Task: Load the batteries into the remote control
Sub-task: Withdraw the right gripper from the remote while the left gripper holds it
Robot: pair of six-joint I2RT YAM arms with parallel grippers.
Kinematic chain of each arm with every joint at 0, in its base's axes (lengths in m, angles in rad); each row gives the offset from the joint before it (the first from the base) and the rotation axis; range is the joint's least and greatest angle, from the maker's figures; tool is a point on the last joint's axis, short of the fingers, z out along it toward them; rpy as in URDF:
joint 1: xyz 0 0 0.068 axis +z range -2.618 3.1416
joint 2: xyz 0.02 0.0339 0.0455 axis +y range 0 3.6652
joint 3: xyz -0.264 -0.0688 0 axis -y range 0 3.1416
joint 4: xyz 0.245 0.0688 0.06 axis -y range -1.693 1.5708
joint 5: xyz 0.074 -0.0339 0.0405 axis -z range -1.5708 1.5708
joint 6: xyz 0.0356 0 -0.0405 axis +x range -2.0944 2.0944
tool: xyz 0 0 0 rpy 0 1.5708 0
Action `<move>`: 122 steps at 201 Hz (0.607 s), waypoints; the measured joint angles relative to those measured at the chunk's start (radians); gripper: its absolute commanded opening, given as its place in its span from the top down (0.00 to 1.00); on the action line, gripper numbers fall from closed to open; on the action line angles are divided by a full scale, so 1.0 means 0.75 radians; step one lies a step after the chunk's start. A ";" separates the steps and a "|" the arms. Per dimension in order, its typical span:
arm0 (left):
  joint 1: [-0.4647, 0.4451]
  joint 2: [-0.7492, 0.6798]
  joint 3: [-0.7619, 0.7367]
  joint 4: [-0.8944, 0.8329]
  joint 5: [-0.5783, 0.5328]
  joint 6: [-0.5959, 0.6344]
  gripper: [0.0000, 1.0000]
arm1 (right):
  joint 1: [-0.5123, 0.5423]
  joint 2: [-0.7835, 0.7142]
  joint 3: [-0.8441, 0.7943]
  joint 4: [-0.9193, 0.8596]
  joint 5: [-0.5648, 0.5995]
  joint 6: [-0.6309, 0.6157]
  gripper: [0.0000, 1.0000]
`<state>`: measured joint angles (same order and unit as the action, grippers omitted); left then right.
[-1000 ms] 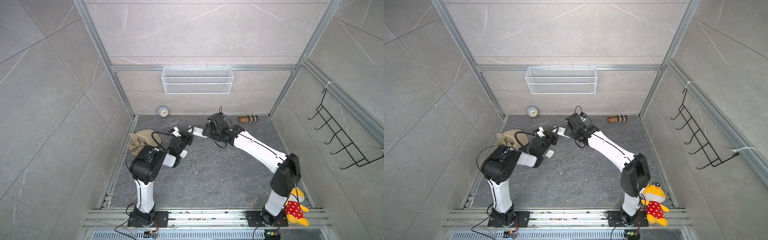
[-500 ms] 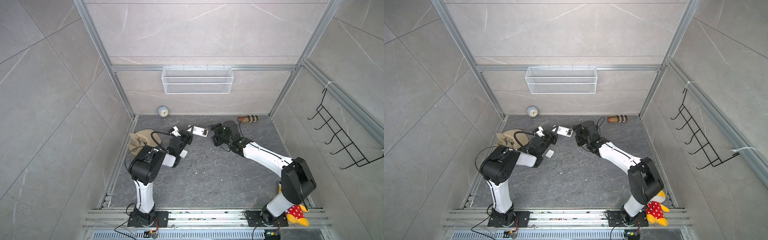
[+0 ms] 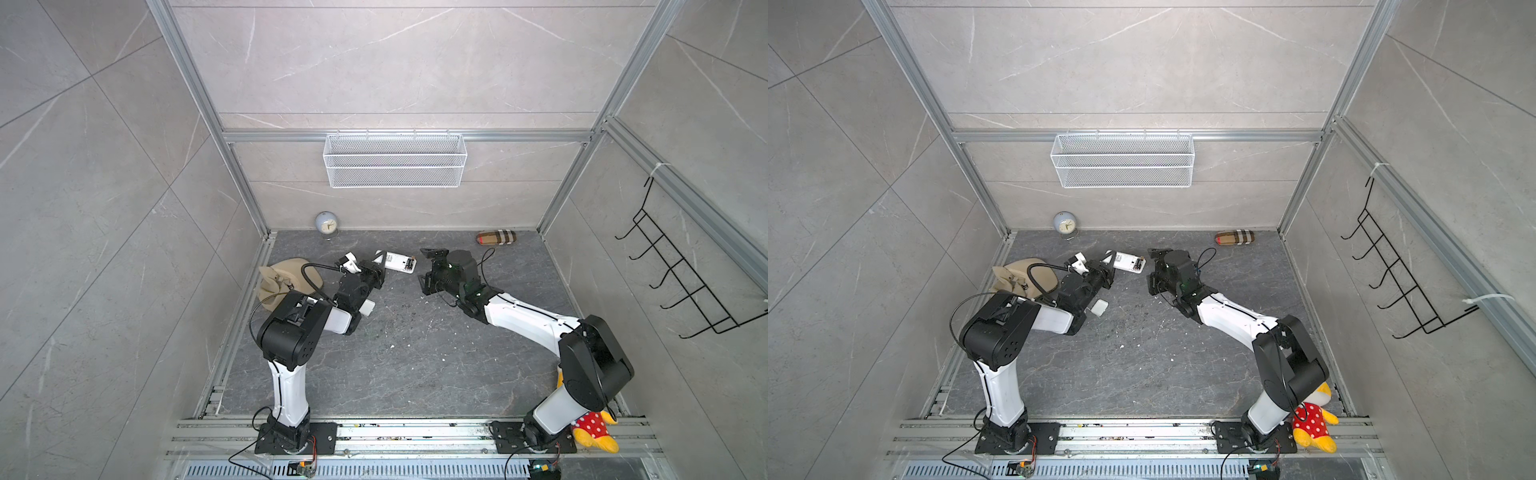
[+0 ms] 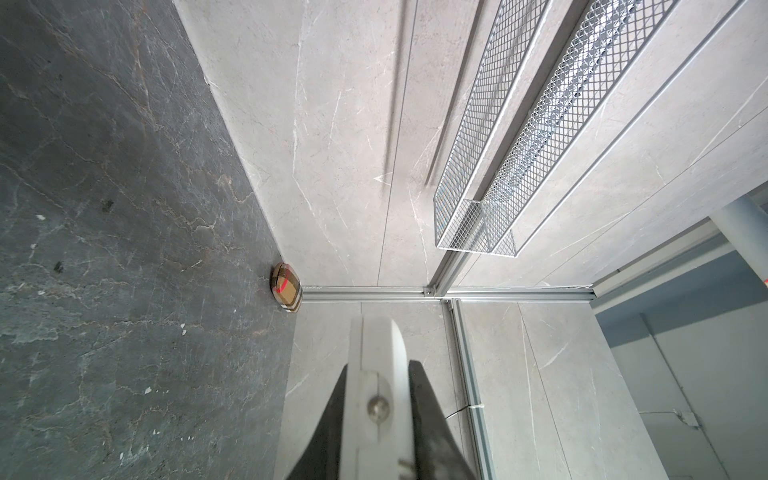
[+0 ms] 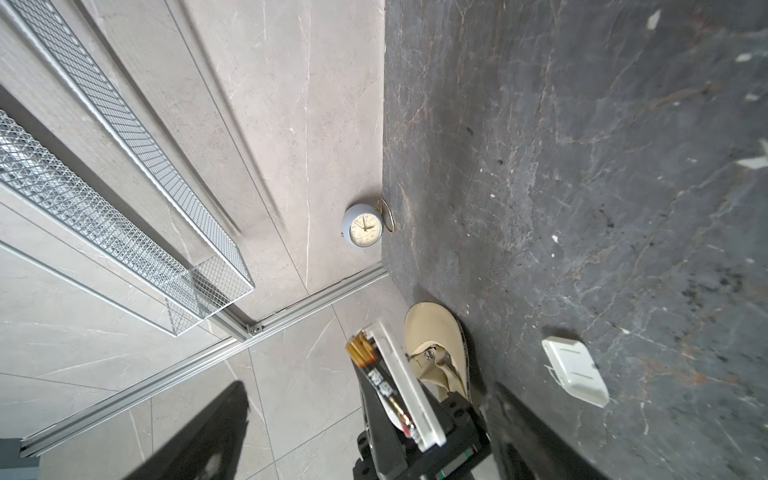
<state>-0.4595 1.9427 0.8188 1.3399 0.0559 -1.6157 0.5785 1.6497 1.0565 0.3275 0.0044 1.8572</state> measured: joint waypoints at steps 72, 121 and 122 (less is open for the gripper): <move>0.000 -0.001 0.000 0.000 0.000 0.002 1.00 | 0.049 0.100 -0.017 0.155 0.026 0.144 0.15; 0.000 -0.022 -0.001 -0.001 0.000 0.016 1.00 | 0.053 0.114 -0.026 0.218 0.053 0.199 0.16; 0.000 -0.023 -0.001 -0.001 0.000 0.016 1.00 | 0.054 0.114 -0.026 0.219 0.053 0.200 0.16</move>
<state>-0.4595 1.9255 0.8185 1.3392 0.0559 -1.6039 0.6189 1.7355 1.0367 0.4919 0.0444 2.0071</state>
